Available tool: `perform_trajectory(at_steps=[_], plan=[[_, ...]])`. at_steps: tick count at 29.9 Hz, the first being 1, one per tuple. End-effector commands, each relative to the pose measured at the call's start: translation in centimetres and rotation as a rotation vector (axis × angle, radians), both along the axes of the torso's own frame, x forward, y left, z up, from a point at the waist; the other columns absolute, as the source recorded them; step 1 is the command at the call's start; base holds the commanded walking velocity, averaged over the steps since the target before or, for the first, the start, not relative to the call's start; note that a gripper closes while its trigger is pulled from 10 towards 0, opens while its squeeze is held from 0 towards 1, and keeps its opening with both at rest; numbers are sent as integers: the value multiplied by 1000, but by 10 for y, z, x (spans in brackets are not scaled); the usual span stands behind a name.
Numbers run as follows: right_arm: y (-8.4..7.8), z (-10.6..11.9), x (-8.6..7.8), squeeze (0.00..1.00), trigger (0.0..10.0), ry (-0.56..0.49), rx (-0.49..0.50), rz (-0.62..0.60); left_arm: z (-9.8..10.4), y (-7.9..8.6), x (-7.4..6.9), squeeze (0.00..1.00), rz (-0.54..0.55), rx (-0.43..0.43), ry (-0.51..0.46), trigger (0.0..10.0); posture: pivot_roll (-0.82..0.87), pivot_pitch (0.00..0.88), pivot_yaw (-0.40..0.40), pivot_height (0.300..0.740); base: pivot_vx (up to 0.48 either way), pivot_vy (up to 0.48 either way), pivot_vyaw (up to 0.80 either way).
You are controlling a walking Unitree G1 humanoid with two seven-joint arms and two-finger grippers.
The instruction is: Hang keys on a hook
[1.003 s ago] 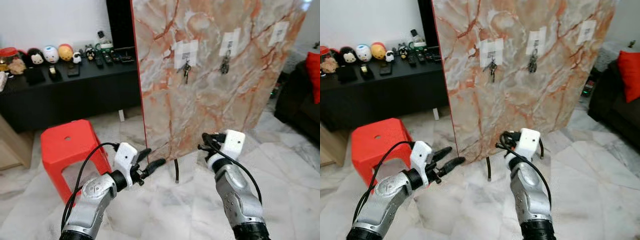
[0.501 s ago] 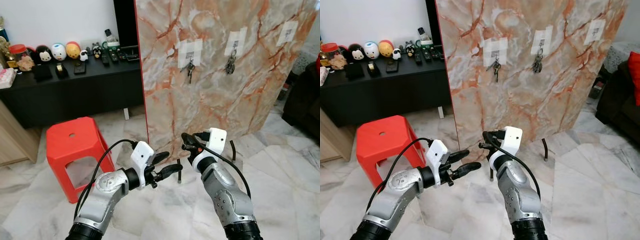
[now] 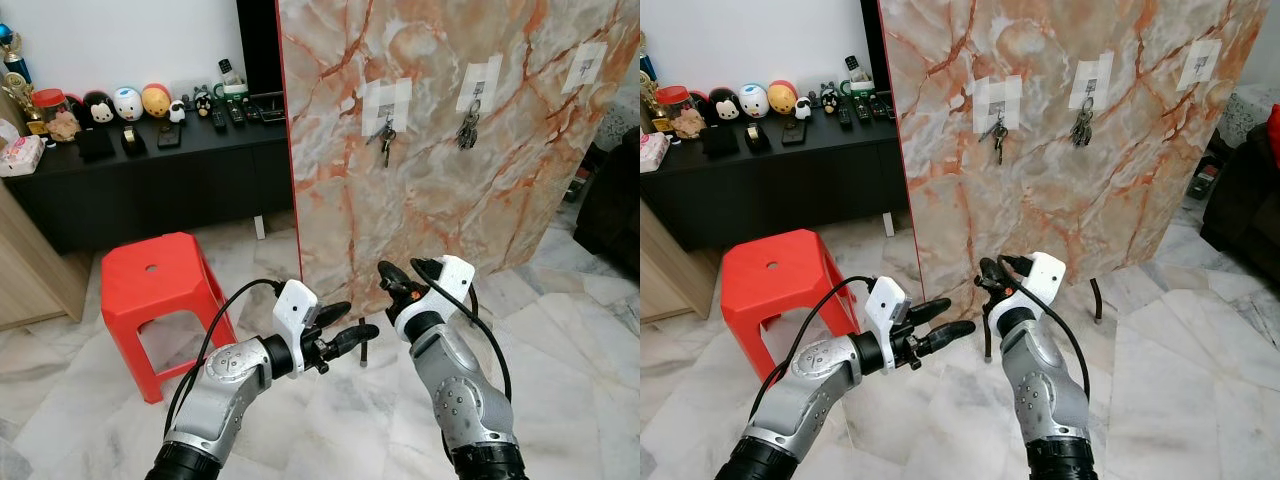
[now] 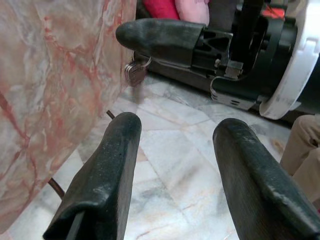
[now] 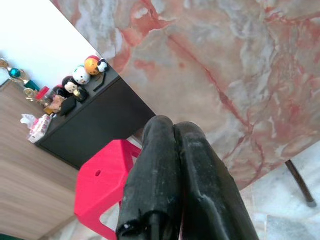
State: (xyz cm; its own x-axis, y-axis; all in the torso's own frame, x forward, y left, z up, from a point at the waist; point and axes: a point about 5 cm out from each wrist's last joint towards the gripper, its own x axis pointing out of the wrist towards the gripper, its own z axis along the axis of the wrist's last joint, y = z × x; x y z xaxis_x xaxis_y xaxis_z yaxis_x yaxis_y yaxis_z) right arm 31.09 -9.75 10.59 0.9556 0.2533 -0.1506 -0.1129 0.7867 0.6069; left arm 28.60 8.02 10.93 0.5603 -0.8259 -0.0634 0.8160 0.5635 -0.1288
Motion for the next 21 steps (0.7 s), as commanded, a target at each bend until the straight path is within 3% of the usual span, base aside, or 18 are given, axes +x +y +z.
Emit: perform_trajectory(at_steps=[1, 6, 11, 15, 21], plan=[[17, 6, -2, 0, 10000, -3, 86, 10, 4, -1, 4, 0, -23, -28, 20, 10000, 35, 0, 3, 715, 0, 0, 0], [23, 9, -6, 0, 10000, -19, 77, 67, 7, -4, 3, 0, -114, -74, 72, 10000, 28, 0, 11, 715, 0, 0, 0], [29, 10, -10, 0, 10000, -28, 65, 146, 3, -5, 1, 0, -166, -22, 80, 10000, 25, 0, 16, 715, 0, 0, 0], [37, 14, -15, 0, 10000, -43, 72, 231, 1, -7, 5, 0, -148, 6, 71, 10000, 25, 0, 15, 715, 0, 0, 0], [39, 12, -19, 0, 10000, -32, 59, 251, 2, -8, 10, 0, -98, 18, 47, 10000, 24, 0, 15, 715, 0, 0, 0]])
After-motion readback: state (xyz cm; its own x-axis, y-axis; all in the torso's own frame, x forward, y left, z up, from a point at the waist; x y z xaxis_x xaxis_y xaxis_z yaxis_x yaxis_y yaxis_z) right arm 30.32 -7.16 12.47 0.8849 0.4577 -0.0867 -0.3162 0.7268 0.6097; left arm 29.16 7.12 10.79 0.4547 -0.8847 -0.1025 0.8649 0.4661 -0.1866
